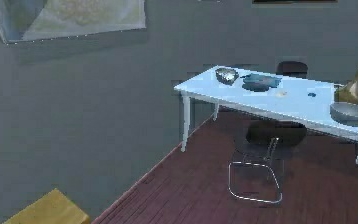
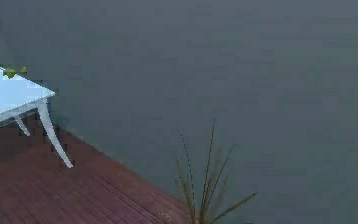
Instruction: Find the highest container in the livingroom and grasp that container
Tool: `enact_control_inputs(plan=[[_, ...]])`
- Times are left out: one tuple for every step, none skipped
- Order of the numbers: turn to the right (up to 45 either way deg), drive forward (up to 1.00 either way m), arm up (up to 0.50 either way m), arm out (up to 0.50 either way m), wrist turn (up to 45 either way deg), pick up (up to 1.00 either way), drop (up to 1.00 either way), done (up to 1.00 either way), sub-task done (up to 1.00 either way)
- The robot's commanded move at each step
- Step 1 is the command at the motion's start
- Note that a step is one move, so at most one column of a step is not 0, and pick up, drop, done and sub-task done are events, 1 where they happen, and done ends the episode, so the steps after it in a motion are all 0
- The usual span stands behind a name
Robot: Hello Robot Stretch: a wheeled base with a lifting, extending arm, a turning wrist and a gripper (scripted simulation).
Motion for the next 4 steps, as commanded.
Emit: enact_control_inputs(plan=[[39.0, 0.00, 0.00, 0.00, 0.0, 0.00, 0.00, 0.00, 0.00], [0.0, 0.25, 0.00, 0.00, 0.0, 0.00, 0.00, 0.00, 0.00], [27.0, 0.00, 0.00, 0.00, 0.0, 0.00, 0.00, 0.00, 0.00], [0.0, 0.55, 0.00, 0.00, 0.0, 0.00, 0.00, 0.00, 0.00]])
